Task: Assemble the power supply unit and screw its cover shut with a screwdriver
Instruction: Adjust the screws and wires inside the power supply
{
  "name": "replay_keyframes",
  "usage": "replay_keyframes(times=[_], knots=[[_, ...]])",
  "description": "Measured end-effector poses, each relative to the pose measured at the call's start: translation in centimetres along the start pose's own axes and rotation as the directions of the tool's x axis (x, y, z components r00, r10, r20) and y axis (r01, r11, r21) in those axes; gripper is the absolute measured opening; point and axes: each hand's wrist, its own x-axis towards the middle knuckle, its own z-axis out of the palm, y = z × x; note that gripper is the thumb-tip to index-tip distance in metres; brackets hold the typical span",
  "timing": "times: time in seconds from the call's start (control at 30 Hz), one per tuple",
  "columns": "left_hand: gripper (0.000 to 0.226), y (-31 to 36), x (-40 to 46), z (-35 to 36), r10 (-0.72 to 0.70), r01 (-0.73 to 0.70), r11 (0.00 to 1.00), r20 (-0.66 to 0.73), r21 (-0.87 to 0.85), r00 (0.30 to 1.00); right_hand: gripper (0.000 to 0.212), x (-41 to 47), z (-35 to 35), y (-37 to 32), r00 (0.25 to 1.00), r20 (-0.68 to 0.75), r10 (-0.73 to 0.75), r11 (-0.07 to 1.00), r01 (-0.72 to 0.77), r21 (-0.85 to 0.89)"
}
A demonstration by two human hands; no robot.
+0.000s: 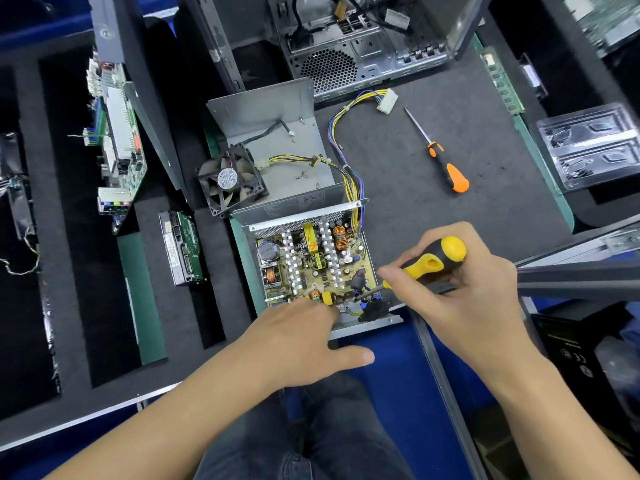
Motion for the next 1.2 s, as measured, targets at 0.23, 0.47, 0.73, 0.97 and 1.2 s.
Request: replay_keyframes(times=[0.23, 0.47, 0.73, 0.97, 1.2], knots=[[0.064, 0.2, 0.4, -0.2, 0.053, -0.056, 0.994, 0.028, 0.098, 0.998, 0.033, -0.1, 0.1, 0.4, 0.999, 0.030, -0.017, 1.000, 0.017, 0.012], [0.061, 0.4, 0.4, -0.3, 0.058, -0.060, 0.991, 0.027, 0.119, 0.998, 0.032, -0.2, 0.4, 0.7, 0.998, 0.056, 0.008, 1.000, -0.007, -0.009], [0.068, 0.5, 0.6, -0.6, 0.065, -0.070, 0.984, 0.035, 0.163, 0.997, 0.033, -0.2, 0.8, 1.0, 0.996, 0.084, 0.019, 0.999, -0.016, -0.028], [0.066, 0.6, 0.4, -0.5, 0.057, -0.061, 0.987, 0.028, 0.150, 0.998, 0.034, -0.2, 1.4, 1.2, 0.992, 0.124, 0.019, 0.998, -0.012, -0.054], [0.066, 0.6, 0.4, -0.5, 0.072, -0.072, 0.987, 0.010, 0.142, 0.997, 0.034, -0.2, 1.6, 1.2, 0.989, 0.141, 0.034, 0.997, -0.024, -0.072]])
